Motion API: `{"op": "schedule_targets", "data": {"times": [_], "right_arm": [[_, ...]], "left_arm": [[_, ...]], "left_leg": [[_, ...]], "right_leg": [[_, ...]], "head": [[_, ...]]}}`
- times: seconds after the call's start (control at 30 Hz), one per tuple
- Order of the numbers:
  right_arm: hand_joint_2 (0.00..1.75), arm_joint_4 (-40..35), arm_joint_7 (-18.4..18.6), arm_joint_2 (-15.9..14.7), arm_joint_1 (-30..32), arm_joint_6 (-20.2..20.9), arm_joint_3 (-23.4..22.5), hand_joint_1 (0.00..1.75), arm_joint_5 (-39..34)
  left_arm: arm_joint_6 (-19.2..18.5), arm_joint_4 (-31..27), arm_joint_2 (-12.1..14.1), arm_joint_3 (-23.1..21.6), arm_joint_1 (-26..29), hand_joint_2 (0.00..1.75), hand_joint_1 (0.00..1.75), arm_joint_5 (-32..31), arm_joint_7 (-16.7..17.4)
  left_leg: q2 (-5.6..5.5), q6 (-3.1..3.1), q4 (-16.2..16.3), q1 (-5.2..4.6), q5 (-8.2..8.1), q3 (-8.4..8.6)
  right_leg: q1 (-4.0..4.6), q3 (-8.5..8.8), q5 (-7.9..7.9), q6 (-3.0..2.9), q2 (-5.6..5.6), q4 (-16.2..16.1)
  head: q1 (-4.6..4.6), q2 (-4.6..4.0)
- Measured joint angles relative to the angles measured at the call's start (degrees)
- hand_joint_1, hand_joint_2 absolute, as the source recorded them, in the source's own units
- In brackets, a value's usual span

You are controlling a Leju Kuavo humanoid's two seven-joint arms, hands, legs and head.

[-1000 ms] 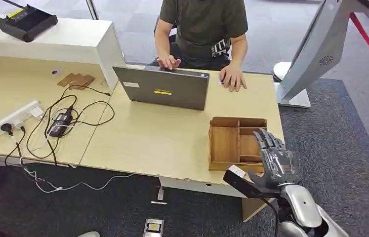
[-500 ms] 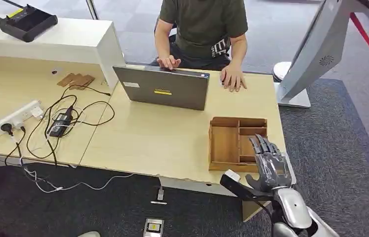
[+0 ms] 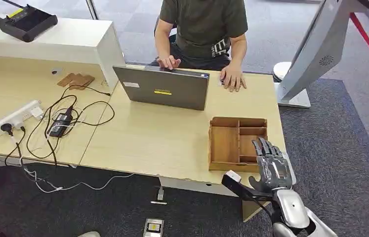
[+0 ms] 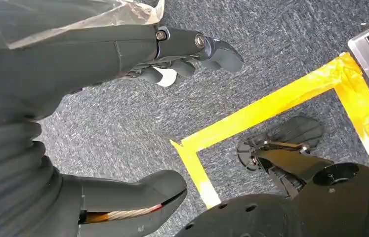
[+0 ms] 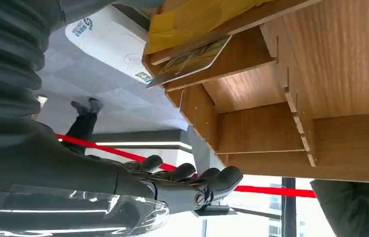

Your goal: Pass the card to the sensor for recognition and then transmit it.

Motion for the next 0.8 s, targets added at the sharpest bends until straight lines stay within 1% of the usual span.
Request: {"op": "schedule_targets", "data": {"times": [0.1, 0.2, 0.8], "right_arm": [[1.75, 2.38, 1.31, 0.31, -0.58, -0.24, 0.02, 0.00, 1.09], [1.75, 2.95, 1.71, 0.31, -0.81, -0.35, -0.02, 0.00, 1.14], [1.75, 5.97, 1.70, 1.16, -1.47, -0.35, -0.48, 0.00, 0.11]], "left_arm": [[0.02, 0.00, 0.00, 0.00, 0.00, 1.75, 0.00, 0.20, 0.33], [0.02, 0.00, 0.00, 0.00, -0.02, 1.75, 0.00, 0.20, 0.33], [0.09, 0.00, 0.00, 0.00, -0.37, 1.75, 0.00, 0.35, 0.66]], "left_leg": [[0.00, 0.00, 0.00, 0.00, 0.00, 0.00], [0.00, 0.00, 0.00, 0.00, 0.00, 0.00], [0.00, 0.00, 0.00, 0.00, 0.00, 0.00]], "right_leg": [[0.00, 0.00, 0.00, 0.00, 0.00, 0.00], [0.00, 0.00, 0.00, 0.00, 0.00, 0.00], [0.00, 0.00, 0.00, 0.00, 0.00, 0.00]], "head": [[0.00, 0.00], [0.02, 0.00], [0.00, 0.00]]}}
